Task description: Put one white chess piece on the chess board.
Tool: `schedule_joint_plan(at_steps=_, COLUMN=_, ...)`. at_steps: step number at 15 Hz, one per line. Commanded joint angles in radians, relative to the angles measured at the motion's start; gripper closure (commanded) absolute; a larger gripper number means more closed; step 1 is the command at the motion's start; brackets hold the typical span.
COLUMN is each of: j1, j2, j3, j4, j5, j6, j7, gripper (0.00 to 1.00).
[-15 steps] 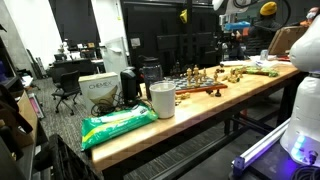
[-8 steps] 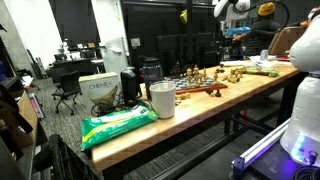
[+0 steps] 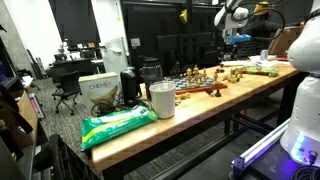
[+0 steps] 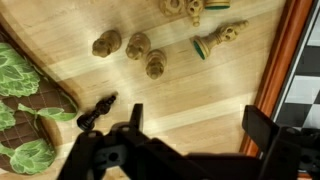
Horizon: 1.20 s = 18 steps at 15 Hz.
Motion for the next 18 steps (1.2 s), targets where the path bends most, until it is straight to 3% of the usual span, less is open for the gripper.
schedule_joint_plan(at_steps=1, j1=-0.024, j2=0.04, j3=-0.003, j4=0.032, j5=0.038, j6=-0.005, j7=-0.019, gripper=0.0)
schedule_joint_plan(at_steps=18, j1=-0.092, j2=0.147, j3=-0.004, j4=0.069, j5=0.115, j6=-0.023, j7=-0.031, gripper=0.0)
